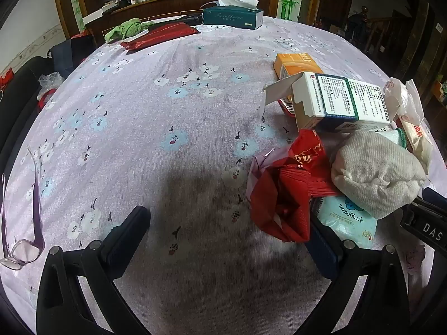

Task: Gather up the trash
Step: 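Move both grippers over the cluttered table toward the pile of items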

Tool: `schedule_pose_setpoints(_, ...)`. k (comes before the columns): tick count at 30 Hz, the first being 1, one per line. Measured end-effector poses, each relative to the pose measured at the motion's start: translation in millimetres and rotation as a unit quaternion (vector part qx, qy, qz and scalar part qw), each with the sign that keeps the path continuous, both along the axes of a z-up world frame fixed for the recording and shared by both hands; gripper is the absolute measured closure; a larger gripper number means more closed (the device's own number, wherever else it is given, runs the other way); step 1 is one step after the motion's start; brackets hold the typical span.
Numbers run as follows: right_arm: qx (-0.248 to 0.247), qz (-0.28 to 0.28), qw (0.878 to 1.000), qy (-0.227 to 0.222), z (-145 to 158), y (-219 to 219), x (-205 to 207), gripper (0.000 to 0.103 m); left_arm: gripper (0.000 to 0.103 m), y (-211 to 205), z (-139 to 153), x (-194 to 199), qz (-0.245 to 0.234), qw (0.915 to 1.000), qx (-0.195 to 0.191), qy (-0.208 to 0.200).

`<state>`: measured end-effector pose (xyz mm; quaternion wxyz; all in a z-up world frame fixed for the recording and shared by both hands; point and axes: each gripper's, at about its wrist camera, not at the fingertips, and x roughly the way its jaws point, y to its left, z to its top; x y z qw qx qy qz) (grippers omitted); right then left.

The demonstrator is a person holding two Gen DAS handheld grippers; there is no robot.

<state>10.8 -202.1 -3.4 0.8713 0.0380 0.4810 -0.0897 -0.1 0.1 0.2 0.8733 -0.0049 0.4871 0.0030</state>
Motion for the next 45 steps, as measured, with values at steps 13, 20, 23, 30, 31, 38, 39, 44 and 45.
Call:
schedule_pose_setpoints(13, 0.025, 0.047, 0.997, 0.053, 24, -34, -31, 0.001, 0.0, 7, 43, -42, -0.002, 0.9987, -0.009, -0.05)
schedule_pose_setpoints(20, -0.006, 0.056, 0.998, -0.038, 90, -62, -93, 0.0, 0.0, -18, 91, -84, -0.025, 0.9939, -0.003, -0.107)
schedule_pose_setpoints(23, -0.036, 0.064, 0.994, -0.081, 120, -67, -112, 0.0, 0.0, -38, 108, -99, -0.046, 0.9903, 0.01, -0.131)
schedule_pose_setpoints(30, -0.016, 0.062, 0.993, -0.099, 135, -92, -123, 0.0, 0.0, -78, 120, -107, -0.063, 0.9879, 0.009, -0.141)
schedule_pose_setpoints(31, -0.012, 0.058, 0.993, -0.101, 135, -97, -124, 0.0, 0.0, -80, 120, -108, -0.064, 0.9877, 0.009, -0.142)
schedule_pose_setpoints(38, 0.002, 0.07, 0.993, -0.099, 133, -115, -127, 0.0, 0.0, -100, 126, -111, -0.073, 0.9861, 0.012, -0.148)
schedule_pose_setpoints(39, -0.004, 0.074, 0.992, -0.102, 135, -114, -128, 0.0, 0.0, -102, 128, -114, -0.073, 0.9854, 0.013, -0.153)
schedule_pose_setpoints(44, -0.018, 0.08, 0.987, -0.136, 149, -118, -134, 0.0, 0.0, -110, 140, -121, -0.075, 0.9812, 0.019, -0.177)
schedule_pose_setpoints(45, -0.021, 0.082, 0.986, -0.143, 152, -119, -135, 0.0, 0.0, -113, 143, -123, -0.076, 0.9802, 0.02, -0.182)
